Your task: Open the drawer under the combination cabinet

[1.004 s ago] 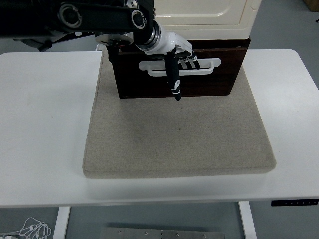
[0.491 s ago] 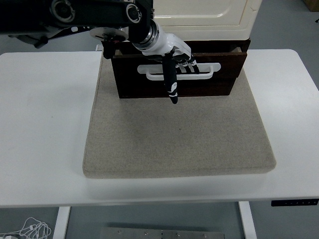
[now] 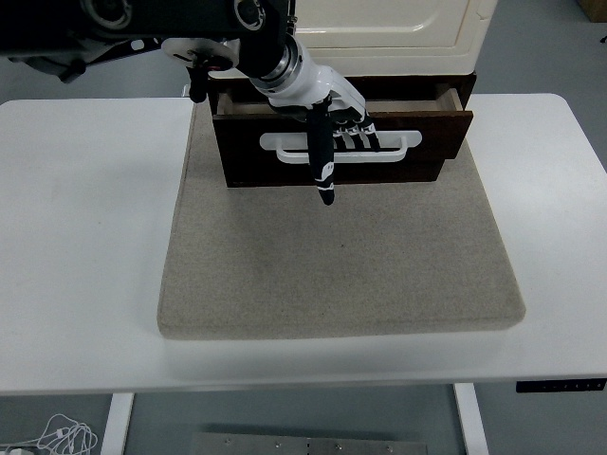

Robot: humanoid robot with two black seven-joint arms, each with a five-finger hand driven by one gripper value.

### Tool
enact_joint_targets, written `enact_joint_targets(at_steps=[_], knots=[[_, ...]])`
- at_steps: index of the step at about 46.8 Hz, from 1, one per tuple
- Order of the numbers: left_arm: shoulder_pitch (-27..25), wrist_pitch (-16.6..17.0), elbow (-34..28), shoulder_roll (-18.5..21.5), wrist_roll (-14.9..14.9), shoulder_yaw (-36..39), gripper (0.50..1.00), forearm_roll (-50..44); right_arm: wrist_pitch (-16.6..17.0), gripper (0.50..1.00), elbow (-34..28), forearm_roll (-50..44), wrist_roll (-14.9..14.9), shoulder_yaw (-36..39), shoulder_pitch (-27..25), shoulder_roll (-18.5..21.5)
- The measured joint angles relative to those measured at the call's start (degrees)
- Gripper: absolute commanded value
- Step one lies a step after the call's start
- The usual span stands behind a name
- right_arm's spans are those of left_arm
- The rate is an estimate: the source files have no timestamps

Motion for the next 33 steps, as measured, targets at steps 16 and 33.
enact_joint_targets(at_steps=[16, 33], knots=[[-0.04, -2.3, -0.08, 0.35, -0.03, -0.7, 1.0, 0.0, 0.0, 0.926, -0.01, 0.0, 0.0, 0.0, 0.0, 0.0], [-1.22, -3.72, -1.36, 0.6, -0.02, -0.86, 1.0, 0.0, 0.0, 0.926, -0.02, 0.0, 0.0, 0.0, 0.01, 0.0]])
